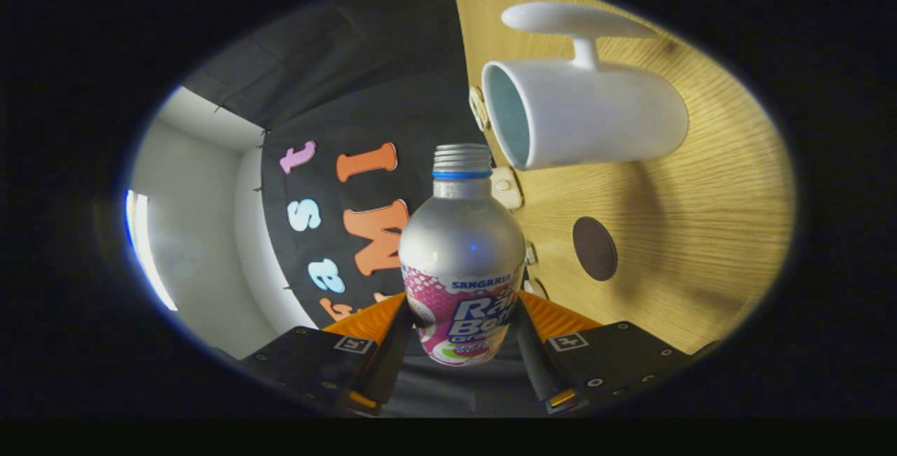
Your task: Take the bottle from table, then pour the juice into the cup, finally place the bottle on the coaster
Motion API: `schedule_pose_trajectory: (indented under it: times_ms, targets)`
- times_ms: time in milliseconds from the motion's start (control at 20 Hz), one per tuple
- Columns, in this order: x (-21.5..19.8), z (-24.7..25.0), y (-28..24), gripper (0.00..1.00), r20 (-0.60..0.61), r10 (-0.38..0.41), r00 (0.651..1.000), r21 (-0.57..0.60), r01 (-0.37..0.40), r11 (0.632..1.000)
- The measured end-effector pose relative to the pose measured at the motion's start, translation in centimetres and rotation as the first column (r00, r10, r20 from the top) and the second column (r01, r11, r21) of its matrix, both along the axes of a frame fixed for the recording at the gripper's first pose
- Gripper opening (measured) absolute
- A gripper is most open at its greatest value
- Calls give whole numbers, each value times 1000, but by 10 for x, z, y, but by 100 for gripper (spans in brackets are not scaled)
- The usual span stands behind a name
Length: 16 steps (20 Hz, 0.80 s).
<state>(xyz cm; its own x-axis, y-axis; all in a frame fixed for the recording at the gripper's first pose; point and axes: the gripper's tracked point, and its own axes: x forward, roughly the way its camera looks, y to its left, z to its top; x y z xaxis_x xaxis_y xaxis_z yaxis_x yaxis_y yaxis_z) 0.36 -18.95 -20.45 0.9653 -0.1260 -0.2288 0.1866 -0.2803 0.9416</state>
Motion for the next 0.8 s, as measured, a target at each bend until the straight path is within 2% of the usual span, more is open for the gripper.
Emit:
schedule_pose_trajectory:
  times_ms: [800]
  targets:
    - [9,19,-10,75,24,-62,998,139,58,989]
